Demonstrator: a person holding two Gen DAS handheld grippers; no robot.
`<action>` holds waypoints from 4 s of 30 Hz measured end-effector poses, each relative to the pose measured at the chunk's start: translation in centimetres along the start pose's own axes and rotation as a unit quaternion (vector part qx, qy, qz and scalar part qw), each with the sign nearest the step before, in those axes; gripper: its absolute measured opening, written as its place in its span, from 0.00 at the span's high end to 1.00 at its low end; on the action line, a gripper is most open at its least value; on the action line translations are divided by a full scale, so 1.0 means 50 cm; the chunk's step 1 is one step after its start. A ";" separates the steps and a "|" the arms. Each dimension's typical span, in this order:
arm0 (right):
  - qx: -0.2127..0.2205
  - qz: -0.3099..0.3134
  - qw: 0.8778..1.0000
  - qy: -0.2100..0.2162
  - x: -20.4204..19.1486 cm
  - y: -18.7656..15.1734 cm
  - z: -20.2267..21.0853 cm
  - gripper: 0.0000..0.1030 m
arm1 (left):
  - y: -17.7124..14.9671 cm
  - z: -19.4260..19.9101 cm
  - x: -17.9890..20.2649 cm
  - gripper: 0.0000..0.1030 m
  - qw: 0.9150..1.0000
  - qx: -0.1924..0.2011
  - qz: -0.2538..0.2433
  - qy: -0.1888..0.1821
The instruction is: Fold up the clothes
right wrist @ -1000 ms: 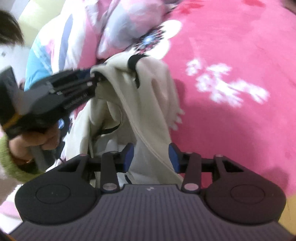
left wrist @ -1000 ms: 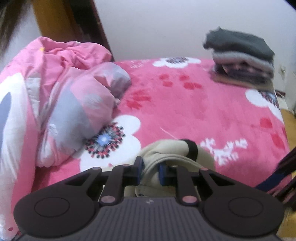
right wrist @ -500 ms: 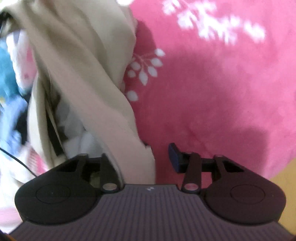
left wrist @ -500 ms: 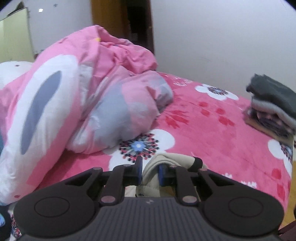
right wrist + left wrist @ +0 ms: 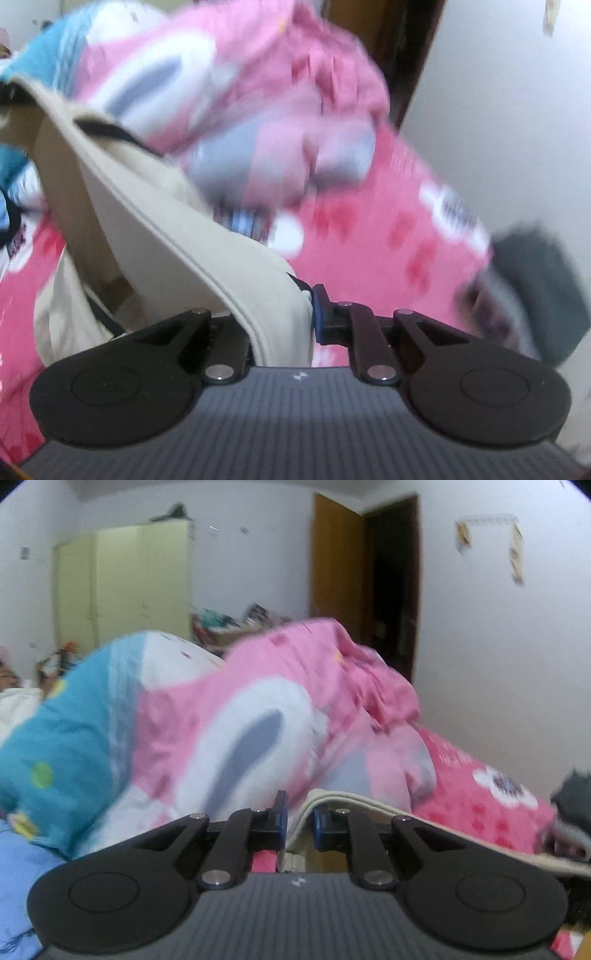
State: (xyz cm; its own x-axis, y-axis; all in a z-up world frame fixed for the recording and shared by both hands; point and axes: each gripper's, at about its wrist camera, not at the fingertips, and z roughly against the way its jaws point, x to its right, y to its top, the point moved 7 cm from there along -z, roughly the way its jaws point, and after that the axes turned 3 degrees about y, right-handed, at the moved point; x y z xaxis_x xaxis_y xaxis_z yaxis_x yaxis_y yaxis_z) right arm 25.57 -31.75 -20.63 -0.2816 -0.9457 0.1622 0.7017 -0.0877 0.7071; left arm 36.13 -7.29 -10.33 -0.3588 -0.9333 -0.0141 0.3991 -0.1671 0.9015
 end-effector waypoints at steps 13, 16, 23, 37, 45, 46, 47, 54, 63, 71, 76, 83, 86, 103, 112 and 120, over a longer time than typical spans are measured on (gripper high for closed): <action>0.224 0.121 0.966 0.047 0.043 0.285 0.310 0.91 | 0.179 0.301 -0.019 0.87 0.979 0.142 0.074 0.123; 0.262 0.140 0.952 0.077 0.067 0.308 0.376 0.91 | 0.198 0.378 0.005 0.86 0.968 0.173 0.084 0.160; 0.282 0.143 0.931 0.182 0.145 0.315 0.475 0.91 | 0.240 0.508 0.087 0.86 0.944 0.229 0.085 0.222; 0.350 0.179 0.887 0.242 0.267 0.282 0.707 0.92 | 0.286 0.712 0.202 0.86 0.928 0.259 0.065 0.258; 0.264 0.161 0.918 0.248 0.163 0.314 0.571 0.92 | 0.282 0.665 0.147 0.86 0.940 0.229 0.075 0.242; 0.252 0.158 0.922 0.249 0.148 0.318 0.551 0.92 | 0.273 0.633 0.128 0.86 0.944 0.217 0.076 0.238; 0.239 0.155 0.926 0.249 0.134 0.322 0.532 0.93 | 0.263 0.600 0.108 0.86 0.947 0.205 0.077 0.235; 0.158 0.134 0.951 0.231 0.015 0.337 0.337 0.93 | 0.146 0.290 -0.052 0.86 0.971 0.095 0.085 0.201; 0.075 0.120 0.978 0.155 -0.175 0.299 -0.064 0.93 | -0.083 -0.090 -0.146 0.86 0.983 -0.010 0.018 0.182; 0.004 0.152 0.979 0.138 -0.275 0.157 -0.445 0.93 | -0.321 -0.348 -0.160 0.86 0.975 -0.094 -0.036 0.197; -0.016 0.171 0.974 0.149 -0.296 0.108 -0.530 0.91 | -0.426 -0.445 -0.158 0.72 0.969 -0.151 -0.041 0.191; -0.033 0.196 0.965 0.174 -0.303 0.071 -0.573 0.68 | -0.485 -0.480 -0.137 0.38 0.969 -0.209 -0.032 0.131; -0.040 0.206 0.960 0.184 -0.306 0.055 -0.592 0.32 | -0.466 -0.435 -0.153 0.25 0.972 -0.200 0.009 0.122; -0.176 0.001 0.867 0.466 -0.387 -0.057 -0.347 0.19 | -0.485 0.030 -0.254 0.14 0.929 -0.258 0.202 0.174; -0.313 -0.056 0.782 0.537 -0.575 -0.189 -0.303 0.53 | -0.647 0.161 -0.166 0.17 0.907 -0.327 0.167 0.207; -0.355 -0.028 0.766 0.535 -0.667 -0.238 -0.296 0.69 | -0.701 0.157 -0.086 0.45 0.921 -0.327 0.136 0.163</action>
State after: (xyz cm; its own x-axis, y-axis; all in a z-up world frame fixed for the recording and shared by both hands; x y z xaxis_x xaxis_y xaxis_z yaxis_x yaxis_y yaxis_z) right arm 36.32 -3.80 -44.65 0.1070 -0.6158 -0.7806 0.9942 0.0729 0.0787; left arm 17.07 5.06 -38.46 0.0591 -0.9970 -0.0509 0.8982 0.0308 0.4386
